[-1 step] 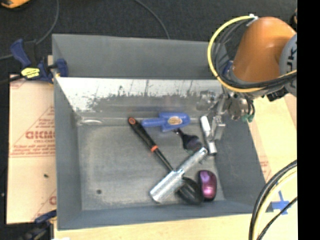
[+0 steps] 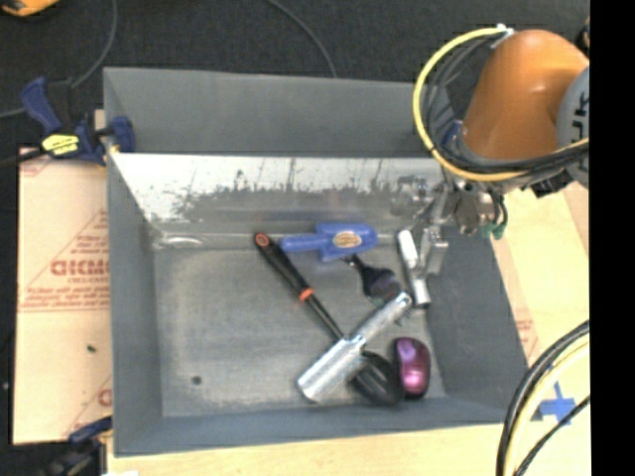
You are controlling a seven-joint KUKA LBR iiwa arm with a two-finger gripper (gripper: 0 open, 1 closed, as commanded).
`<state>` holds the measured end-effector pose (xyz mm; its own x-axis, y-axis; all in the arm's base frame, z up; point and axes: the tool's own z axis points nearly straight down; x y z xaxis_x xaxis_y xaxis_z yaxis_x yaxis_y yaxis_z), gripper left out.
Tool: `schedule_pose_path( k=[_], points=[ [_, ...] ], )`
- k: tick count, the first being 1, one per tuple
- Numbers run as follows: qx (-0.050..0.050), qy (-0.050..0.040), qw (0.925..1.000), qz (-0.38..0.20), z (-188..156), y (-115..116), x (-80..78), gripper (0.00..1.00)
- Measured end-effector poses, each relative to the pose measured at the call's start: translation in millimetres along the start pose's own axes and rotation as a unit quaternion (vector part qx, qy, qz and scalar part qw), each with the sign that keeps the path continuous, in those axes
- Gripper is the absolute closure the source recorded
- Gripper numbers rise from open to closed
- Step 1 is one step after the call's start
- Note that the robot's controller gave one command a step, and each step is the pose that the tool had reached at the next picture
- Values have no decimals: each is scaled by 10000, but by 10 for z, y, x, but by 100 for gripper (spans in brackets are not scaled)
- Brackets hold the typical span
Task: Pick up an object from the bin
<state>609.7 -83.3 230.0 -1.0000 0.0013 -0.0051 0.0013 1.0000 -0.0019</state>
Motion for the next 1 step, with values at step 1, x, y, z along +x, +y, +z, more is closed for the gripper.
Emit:
schedule_pose_path(
  k=[1],
  points=[
    [-3, 8, 9942, -1077, 1156, 108, 511, 0]
  ],
)
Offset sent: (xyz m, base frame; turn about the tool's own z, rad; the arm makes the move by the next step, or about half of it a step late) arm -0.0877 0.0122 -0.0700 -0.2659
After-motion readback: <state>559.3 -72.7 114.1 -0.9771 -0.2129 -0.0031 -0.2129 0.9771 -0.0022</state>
